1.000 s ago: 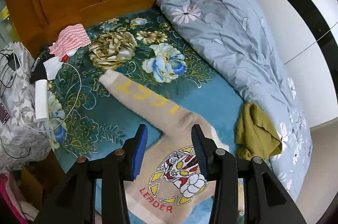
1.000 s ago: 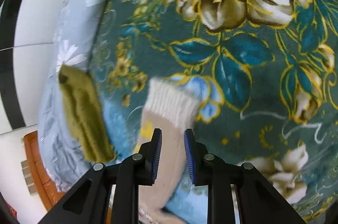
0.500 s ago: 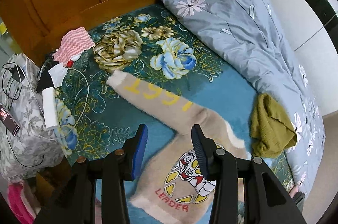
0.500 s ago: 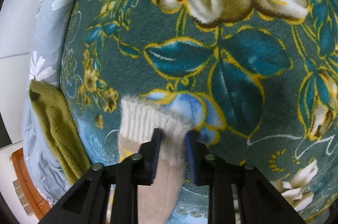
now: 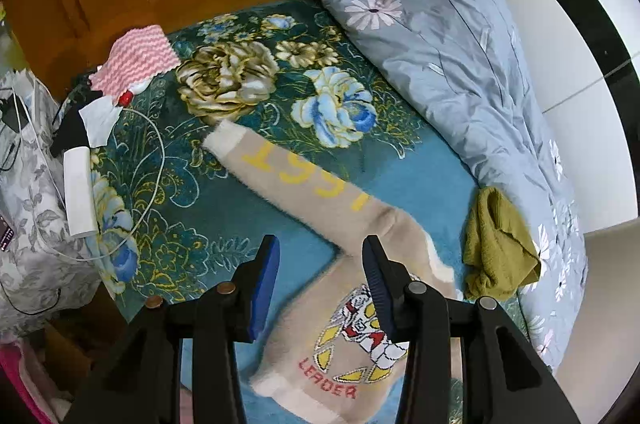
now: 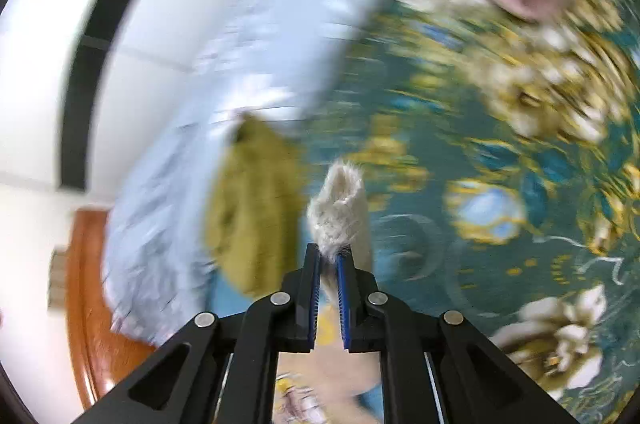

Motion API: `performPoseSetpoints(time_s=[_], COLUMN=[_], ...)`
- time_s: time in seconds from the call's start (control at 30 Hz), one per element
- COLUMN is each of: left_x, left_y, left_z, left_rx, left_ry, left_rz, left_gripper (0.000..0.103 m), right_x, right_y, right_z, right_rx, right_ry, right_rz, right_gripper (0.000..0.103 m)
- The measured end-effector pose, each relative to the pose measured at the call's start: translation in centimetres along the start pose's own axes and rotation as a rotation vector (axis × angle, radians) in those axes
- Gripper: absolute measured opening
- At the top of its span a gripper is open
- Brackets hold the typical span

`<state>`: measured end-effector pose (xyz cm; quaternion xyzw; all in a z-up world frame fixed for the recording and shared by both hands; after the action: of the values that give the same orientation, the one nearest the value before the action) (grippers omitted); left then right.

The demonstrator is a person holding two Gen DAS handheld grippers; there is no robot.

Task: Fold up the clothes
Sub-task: 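Grasp the white sleeve cuff with the right gripper and lift it, then lay the held sleeve across the sweater body and open the right gripper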

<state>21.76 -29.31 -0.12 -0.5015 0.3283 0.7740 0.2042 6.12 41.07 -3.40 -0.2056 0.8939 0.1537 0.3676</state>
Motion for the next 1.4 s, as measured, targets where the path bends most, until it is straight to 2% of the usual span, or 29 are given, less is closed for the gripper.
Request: performPoseSetpoints(time_s=[0.1, 0.17, 0.3, 0.37, 0.5, 0.7, 0.8, 0.93, 1.07, 1.17, 1.23, 1.3, 1.4], left_x=[0.9, 1.7, 3.7, 4.9, 7.5, 12.1, 14.2, 16.8, 19.4, 21.2, 22.4, 23.3, 24.6], left_y=[0.5, 0.9, 1.7, 2.1, 2.4, 2.6, 2.6, 2.9, 3.2, 3.4, 3.6, 3.9, 4.5], left_z=[-2.7, -4.4, -7.5, -8.9, -11.2, -14.4, -16.0, -17.3, -18.4, -19.4, -20.1, -20.5, -21.0], left_rx=[-0.06, -0.097, -0.166, -0.191, -0.231, -0.297, -0.337, -0.384, -0.473, -0.549, -0.604, -0.635, -0.663], left_ry=[-0.031, -0.049, -0.087, -0.099, -0.115, -0.111, -0.1, -0.091, -0.118, -0.121, -0.116, -0.12, -0.11], left_rz=[-0.007, -0.011, -0.024, -0.035, -0.07, -0.135, -0.161, -0.187, -0.204, -0.211, -0.201, -0.199, -0.195], left_gripper=[0.044, 0.044, 0.044, 0.044, 0.044, 0.044, 0.044, 0.044, 0.044, 0.044, 0.045, 0.054, 0.054], right_x=[-0.2, 0.6, 4.3, 7.0, 12.1, 20.3, 23.0, 26.2, 29.1, 30.6, 31.2, 31.7, 32.0], right_y=[-4.3, -8.3, -16.3, -20.7, -28.2, -37.6, -40.5, -42.8, -45.1, -46.2, -46.5, -46.6, -46.8], right_z=[-6.0, -10.2, -15.9, -18.2, -20.2, -19.5, -18.0, -16.2, -14.2, -13.5, -13.1, -12.9, -12.8], right_rx=[-0.115, -0.188, -0.3, -0.36, -0.442, -0.598, -0.663, -0.709, -0.769, -0.816, -0.806, -0.795, -0.789], right_ry=[0.062, 0.099, 0.083, 0.039, -0.065, -0.288, -0.387, -0.494, -0.586, -0.628, -0.626, -0.62, -0.606], right_rz=[-0.032, -0.078, -0.181, -0.233, -0.326, -0.449, -0.49, -0.529, -0.587, -0.619, -0.651, -0.676, -0.704], right_gripper=[0.009, 0.009, 0.009, 0.009, 0.009, 0.009, 0.009, 0.009, 0.009, 0.009, 0.009, 0.011, 0.014])
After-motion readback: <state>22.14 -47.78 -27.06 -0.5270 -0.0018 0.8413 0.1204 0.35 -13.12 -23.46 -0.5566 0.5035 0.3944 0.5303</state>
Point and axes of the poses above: each gripper's, at about its wrist camera, not at the fingertips, and x roughly the way its jaws point, z to its right, y to its top, the point moved 4 cm from there along x, roughly the way its jaws point, and after that the axes turned 10 degrees about x, right-handed, at the moved point
